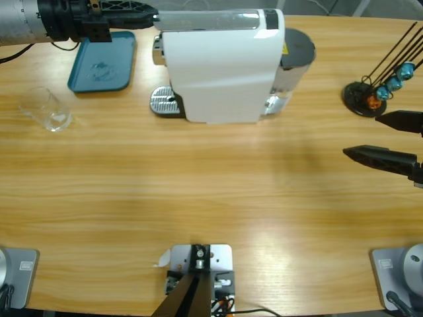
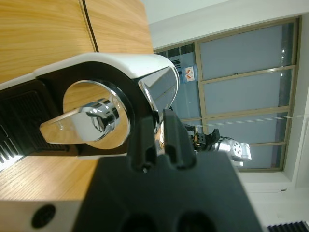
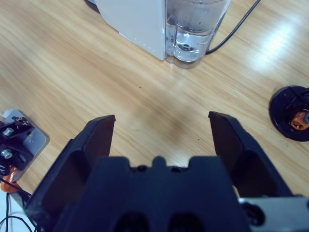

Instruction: Pour coffee

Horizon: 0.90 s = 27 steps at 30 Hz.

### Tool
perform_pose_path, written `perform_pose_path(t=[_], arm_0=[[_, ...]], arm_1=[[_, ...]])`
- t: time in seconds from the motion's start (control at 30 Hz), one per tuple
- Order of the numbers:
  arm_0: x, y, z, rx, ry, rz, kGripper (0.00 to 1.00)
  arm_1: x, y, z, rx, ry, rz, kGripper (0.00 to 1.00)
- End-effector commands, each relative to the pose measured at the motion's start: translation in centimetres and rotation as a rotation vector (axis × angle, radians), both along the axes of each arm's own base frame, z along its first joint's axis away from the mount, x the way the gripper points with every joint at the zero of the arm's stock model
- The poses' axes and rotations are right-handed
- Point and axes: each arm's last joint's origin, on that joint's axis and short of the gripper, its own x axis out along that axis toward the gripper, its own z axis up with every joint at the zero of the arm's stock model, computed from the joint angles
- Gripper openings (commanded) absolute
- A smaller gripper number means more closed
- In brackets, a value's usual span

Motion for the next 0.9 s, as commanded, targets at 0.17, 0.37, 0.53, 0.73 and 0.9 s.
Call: perform_pose_path(t=[0.17, 0.37, 0.53, 0.73, 0.9], arm_0=[[-2.3, 0.7, 5.7, -0.085, -0.138, -0.030, 0.000], [-2.2, 0.4, 6.2, -0.091, -0.149, -0.033, 0.000], [-4.5, 1.7, 8.1, 0.014, -0.245, 0.096, 0.000], [-10.4, 4.0, 12.4, 0.427, -0.462, 0.302, 0.393], [-15.0, 5.2, 13.8, 0.843, -0.702, 0.350, 0.955]], arm_1=[[-0.3, -0.2, -0.8, -0.017, 0.003, 0.002, 0.835], [-0.4, -0.3, -0.8, -0.015, 0.001, 0.002, 0.835], [-0.4, -0.3, -0.8, -0.014, 0.000, 0.002, 0.835], [-0.4, -0.3, -0.8, -0.018, -0.001, -0.002, 0.835], [-0.2, -0.4, -1.0, -0.031, -0.006, -0.044, 0.774]])
